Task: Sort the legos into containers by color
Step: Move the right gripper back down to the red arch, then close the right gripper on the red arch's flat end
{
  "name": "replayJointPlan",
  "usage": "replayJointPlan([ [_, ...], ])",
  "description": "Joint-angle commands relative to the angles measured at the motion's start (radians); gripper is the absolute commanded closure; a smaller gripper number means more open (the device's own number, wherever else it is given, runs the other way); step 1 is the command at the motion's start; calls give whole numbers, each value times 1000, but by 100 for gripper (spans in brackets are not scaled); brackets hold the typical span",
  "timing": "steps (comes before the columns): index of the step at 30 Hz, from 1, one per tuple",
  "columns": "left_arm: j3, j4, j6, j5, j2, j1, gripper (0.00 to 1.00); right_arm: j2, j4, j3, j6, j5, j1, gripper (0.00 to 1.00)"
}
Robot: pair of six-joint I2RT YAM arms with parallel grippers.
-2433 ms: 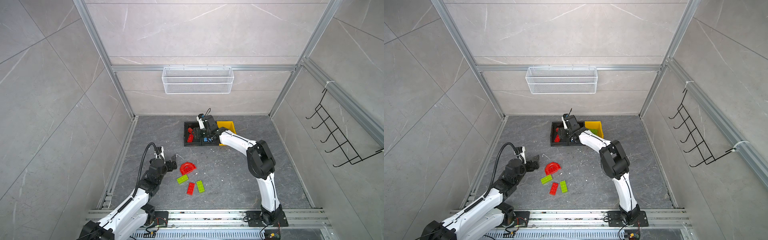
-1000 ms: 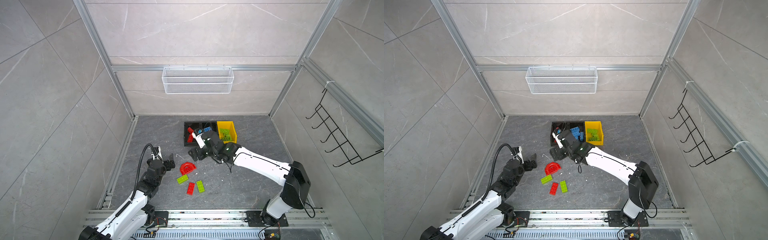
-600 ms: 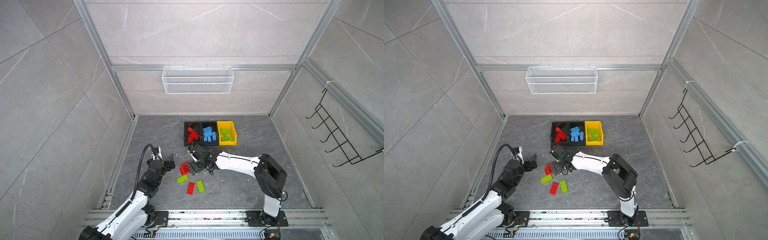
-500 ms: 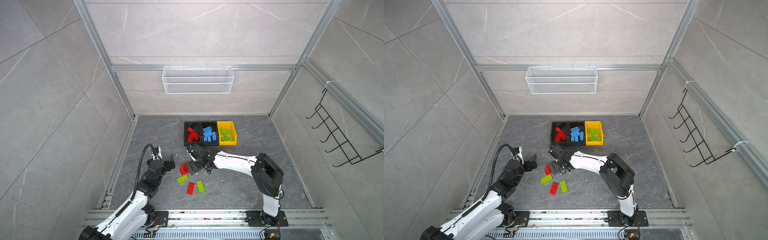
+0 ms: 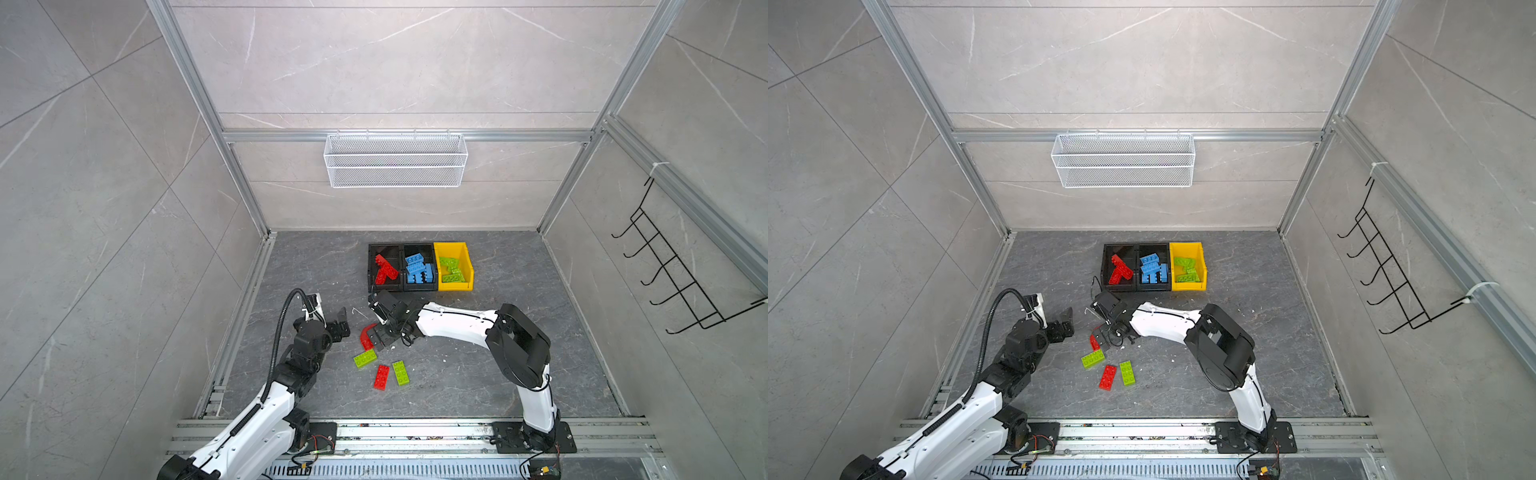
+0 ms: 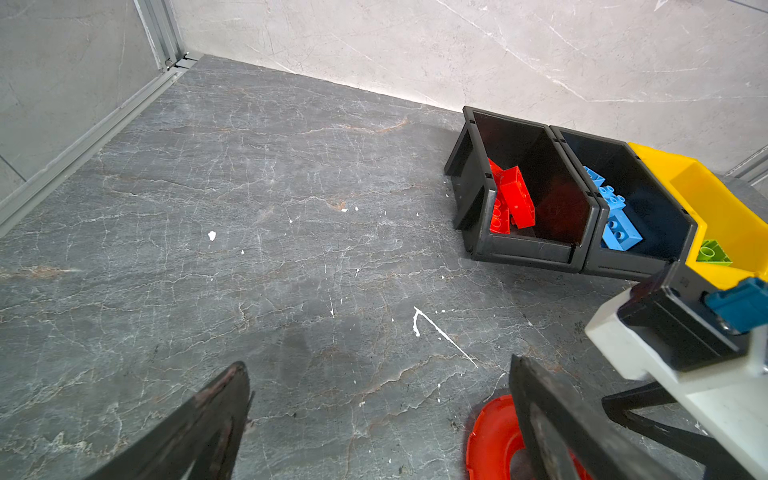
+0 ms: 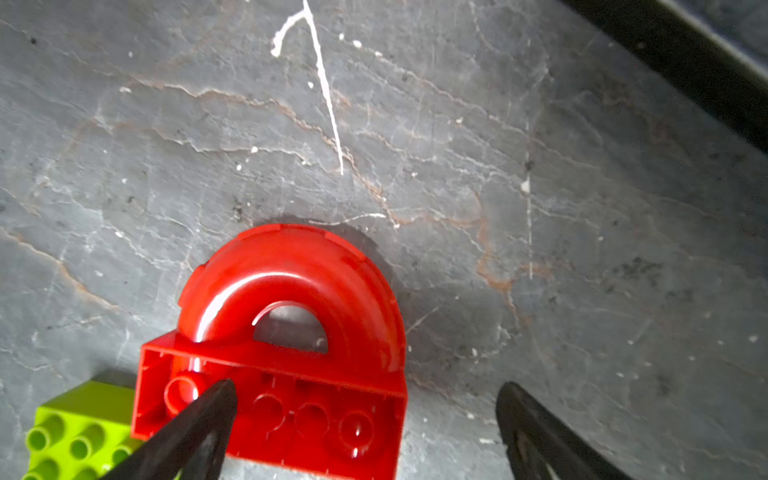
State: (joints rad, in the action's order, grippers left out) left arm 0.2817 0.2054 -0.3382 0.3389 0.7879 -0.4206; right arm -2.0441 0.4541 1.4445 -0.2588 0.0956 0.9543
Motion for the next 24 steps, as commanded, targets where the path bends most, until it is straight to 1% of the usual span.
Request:
replayJointPlan([
  [1, -5, 14, -8, 17, -10, 5, 1, -25, 110, 23, 42, 53, -32, 0],
  [6, -6, 16, -8, 15, -13, 5, 1, 89, 98, -90, 51, 32, -120, 0],
  [10, -6, 21, -10, 12, -6, 6, 1, 181, 152, -114, 59, 97, -144, 0],
  [12, -4, 21, -12, 11, -1, 7, 1, 220, 174, -115, 40, 98, -146, 1],
  [14, -3, 19, -12, 9, -2, 6, 1, 264, 162, -132, 2, 43, -146, 4],
  [16, -5, 21, -14, 8, -5, 6, 1, 297, 108, -165, -48, -35, -146, 12],
  [18, -6, 22, -14, 8, -7, 7, 1, 298, 68, -176, -77, -80, -146, 19],
  [21, -6, 22, -14, 10, -7, 6, 1, 251, 60, -148, -74, -94, -146, 25],
  [24, -6, 19, -14, 11, -9, 6, 1, 197, 63, -105, -4, -99, -146, 30],
])
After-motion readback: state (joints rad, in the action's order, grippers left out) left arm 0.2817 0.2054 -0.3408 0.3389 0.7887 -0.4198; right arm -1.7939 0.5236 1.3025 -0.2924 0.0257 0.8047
